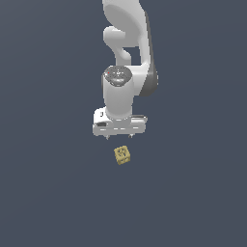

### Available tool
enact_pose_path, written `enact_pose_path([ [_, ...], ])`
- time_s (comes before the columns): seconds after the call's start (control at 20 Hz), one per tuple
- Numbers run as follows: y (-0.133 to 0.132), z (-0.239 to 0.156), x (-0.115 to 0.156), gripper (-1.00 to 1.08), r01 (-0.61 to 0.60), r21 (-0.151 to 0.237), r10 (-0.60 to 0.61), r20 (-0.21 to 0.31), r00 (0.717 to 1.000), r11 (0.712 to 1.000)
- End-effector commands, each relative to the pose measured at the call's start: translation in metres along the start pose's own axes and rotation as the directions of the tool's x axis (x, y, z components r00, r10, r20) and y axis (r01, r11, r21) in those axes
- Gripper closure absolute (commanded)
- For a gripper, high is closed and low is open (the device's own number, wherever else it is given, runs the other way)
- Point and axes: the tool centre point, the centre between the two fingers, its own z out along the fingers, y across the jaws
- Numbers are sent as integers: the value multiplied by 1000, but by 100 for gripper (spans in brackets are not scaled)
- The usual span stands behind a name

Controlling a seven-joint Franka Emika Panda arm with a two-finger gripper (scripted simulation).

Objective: Pick up the object and move it to a goal position.

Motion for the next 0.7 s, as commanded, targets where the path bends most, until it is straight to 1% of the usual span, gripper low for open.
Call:
enact_pose_path([
  [0.0, -1, 8, 5, -92, 40, 1, -40, 1, 999, 999],
  [0.35, -6, 39, 21, -92, 187, 7, -187, 0, 982, 982],
  [0.65, -9, 56, 30, -92, 266, 13, -266, -3, 964, 964],
])
